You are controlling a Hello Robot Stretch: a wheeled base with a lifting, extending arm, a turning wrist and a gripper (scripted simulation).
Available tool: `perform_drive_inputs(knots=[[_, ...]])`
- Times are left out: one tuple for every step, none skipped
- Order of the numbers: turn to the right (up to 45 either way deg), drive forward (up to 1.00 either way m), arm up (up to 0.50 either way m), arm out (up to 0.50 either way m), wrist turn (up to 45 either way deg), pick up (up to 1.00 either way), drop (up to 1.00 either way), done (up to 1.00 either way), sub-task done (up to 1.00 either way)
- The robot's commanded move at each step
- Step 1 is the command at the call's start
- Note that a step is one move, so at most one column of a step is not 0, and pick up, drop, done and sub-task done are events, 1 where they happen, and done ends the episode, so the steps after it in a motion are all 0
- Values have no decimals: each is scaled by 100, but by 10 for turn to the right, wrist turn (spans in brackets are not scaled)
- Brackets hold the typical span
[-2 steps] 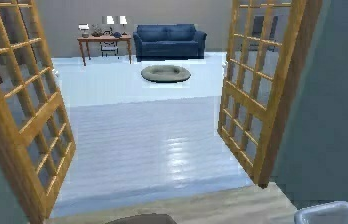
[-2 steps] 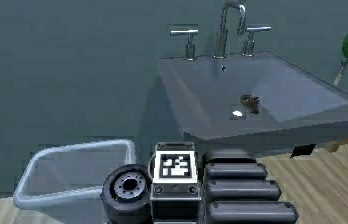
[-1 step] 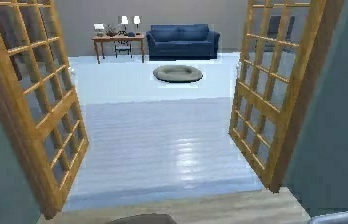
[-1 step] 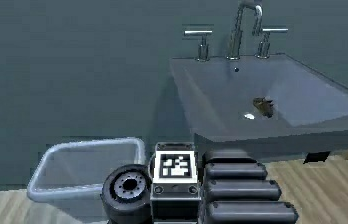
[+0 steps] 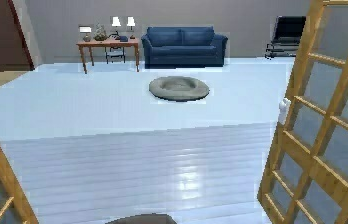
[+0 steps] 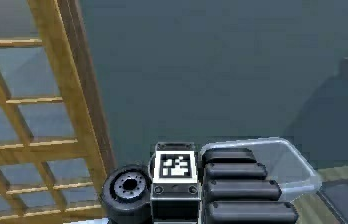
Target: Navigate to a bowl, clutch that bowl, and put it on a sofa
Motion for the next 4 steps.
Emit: perform_drive_inputs(knots=[[0,100,0,0,0,0,0,0,0],[0,35,0,0,0,0,0,0,0],[330,0,0,0,0,0,0,0,0],[0,100,0,0,0,0,0,0,0]])
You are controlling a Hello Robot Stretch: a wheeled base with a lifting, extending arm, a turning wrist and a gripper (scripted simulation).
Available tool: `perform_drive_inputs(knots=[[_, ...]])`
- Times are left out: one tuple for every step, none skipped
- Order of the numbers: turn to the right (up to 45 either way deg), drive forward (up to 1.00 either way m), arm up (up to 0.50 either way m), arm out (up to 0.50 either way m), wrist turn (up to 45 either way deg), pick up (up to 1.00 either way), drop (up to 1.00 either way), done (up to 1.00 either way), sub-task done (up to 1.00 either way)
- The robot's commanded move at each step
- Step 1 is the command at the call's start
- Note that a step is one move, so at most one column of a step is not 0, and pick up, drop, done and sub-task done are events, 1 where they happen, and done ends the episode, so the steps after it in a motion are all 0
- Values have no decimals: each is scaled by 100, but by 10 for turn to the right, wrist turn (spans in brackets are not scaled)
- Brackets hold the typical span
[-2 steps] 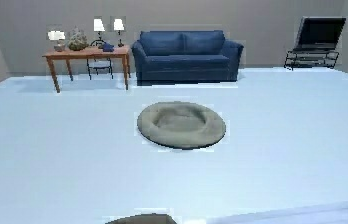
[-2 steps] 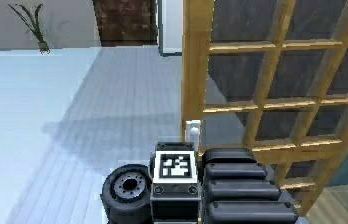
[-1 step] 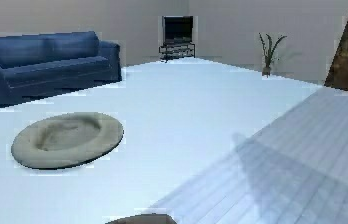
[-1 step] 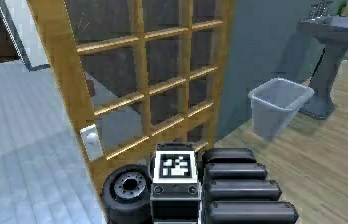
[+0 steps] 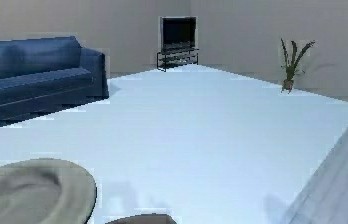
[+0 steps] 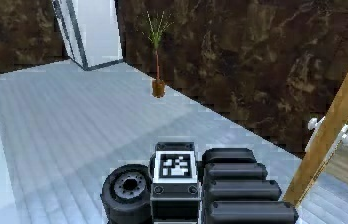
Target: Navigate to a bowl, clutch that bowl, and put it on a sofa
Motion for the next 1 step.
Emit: perform_drive_inputs(knots=[[0,100,0,0,0,0,0,0,0]])
